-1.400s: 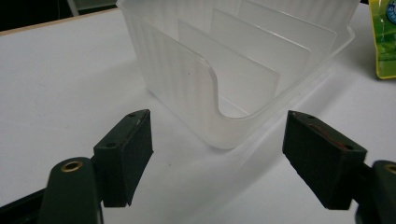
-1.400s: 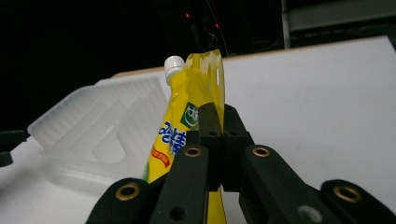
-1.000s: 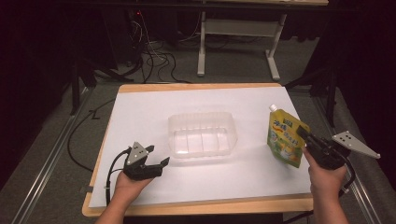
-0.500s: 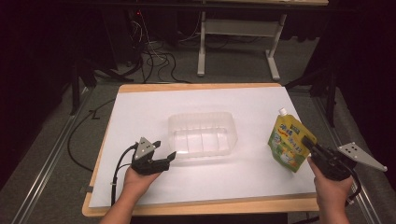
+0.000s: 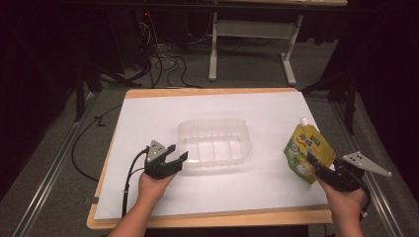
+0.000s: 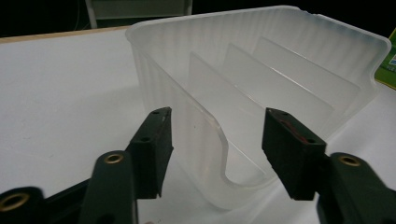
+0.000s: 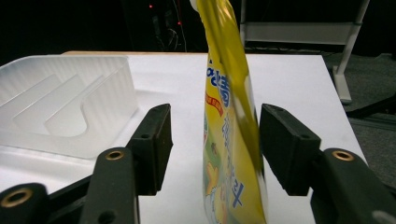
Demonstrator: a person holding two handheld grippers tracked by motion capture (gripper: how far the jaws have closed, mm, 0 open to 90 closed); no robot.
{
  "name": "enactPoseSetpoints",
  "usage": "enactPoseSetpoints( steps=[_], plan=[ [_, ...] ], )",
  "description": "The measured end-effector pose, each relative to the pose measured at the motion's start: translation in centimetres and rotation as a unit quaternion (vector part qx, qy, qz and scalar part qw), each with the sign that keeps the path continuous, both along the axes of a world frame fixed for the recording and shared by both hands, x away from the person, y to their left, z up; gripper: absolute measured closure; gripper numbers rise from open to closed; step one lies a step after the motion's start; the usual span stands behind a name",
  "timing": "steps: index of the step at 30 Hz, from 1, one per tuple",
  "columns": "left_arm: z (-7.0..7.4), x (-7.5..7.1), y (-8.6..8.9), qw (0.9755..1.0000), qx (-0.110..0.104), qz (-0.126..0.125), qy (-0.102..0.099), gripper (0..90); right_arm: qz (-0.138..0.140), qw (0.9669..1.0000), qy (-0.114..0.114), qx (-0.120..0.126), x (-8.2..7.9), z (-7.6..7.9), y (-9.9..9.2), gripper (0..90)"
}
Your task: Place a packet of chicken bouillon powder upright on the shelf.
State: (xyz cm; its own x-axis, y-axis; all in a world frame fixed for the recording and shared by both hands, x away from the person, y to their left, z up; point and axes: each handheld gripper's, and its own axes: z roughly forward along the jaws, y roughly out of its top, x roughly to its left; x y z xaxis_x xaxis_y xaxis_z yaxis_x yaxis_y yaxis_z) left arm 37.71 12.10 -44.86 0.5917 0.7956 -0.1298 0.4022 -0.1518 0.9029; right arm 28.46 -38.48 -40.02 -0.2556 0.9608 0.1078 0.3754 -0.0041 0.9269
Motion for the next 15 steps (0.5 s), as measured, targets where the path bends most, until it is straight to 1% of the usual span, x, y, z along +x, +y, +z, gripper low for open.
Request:
enactPoseSetpoints(
  steps=[1,2,4,5,7,9,12,13,15],
  plan=[
    [-0.1,0.1,-0.1,1.0000,-0.002,-0.004,0.002,50.8,0.000,1.0000,0.002,0.002,0.0,0.0,-0.1,43.2],
    [-0.2,0.1,-0.3,1.0000,0.002,-0.006,0.003,52.9,-0.002,1.0000,0.003,0.007,0.1,-0.1,-0.3,42.5],
    [-0.3,0.3,-0.6,0.9999,0.013,0.002,0.004,53.7,-0.004,1.0000,0.004,0.008,0.0,-0.1,-0.3,42.1],
    [-0.3,0.3,-0.6,0.9999,0.014,0.007,0.003,59.0,-0.008,0.9999,0.004,0.009,0.0,-0.2,-0.5,40.8],
    [-0.3,0.2,-0.8,0.9999,0.010,0.006,0.008,61.7,-0.008,0.9999,0.004,0.012,0.0,-0.3,-0.7,41.6],
    [-0.3,0.2,-0.9,0.9999,0.013,0.005,0.006,64.8,-0.010,0.9999,0.006,0.012,0.0,-0.3,-0.8,42.3],
    [-0.2,0.0,-1.8,0.9995,0.030,0.000,-0.003,67.1,-0.013,0.9998,0.007,0.016,-0.1,-0.4,-1.0,44.0],
    [-0.2,0.0,-1.8,0.9995,0.030,0.000,-0.003,67.5,-0.013,0.9998,0.007,0.016,-0.1,-0.4,-1.0,44.0],
    [-0.2,0.0,-2.4,0.9992,0.039,-0.001,-0.008,67.9,-0.012,0.9998,0.006,0.017,-0.1,-0.3,-0.9,44.2]
  ],
)
